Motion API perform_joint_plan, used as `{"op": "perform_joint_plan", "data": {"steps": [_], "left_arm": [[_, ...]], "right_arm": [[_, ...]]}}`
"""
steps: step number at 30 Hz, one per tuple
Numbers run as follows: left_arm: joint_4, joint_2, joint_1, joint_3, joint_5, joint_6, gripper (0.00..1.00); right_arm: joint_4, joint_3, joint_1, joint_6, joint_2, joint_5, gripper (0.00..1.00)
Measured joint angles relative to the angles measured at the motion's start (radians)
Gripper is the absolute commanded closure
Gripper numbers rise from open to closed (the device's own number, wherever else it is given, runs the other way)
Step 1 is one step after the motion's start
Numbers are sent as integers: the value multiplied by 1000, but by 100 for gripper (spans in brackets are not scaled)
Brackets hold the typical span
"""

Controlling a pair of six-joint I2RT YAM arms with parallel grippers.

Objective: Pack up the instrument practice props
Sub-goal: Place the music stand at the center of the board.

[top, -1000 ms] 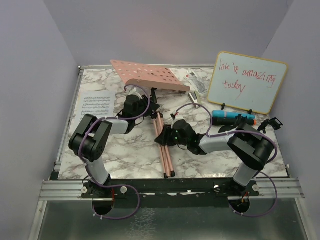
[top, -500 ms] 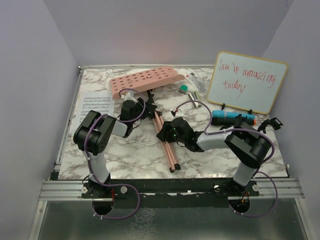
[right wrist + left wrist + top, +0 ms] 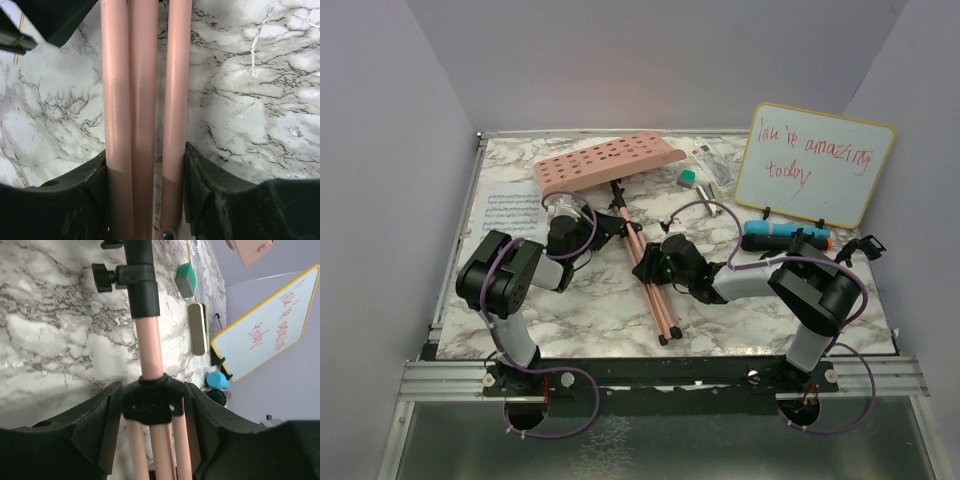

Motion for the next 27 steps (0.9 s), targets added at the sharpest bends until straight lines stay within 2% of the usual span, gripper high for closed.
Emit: {"op": "perform_joint_plan", "data": {"steps": [3,4,5,9,14,19,24,27], "left_arm": [[-8,-57,0,-48,10,-4,33],[-24,-87,0,-67,15,-2,8],[-36,-113,0,-82,20,2,2],[-161,-264,-3,-117,27,44,1],[-437,-570,-2,-115,-13,188,1],[-788,-868,0,-23,-135,367,1],[-1029,-1104,3,88,-268,518,1],[-1132,-1183,3,148,-334,607,1]], "right_arm": [[1,0,0,8,1,6,71],[1,0,0,15,1,11,71],[1,0,1,23,2,17,71],[1,0,5,46,2,61,70],[1,-1,3,60,1,98,59],[0,-1,2,64,1,100,48],[0,2,2,55,1,89,36],[-12,10,-1,49,-5,67,32]]}}
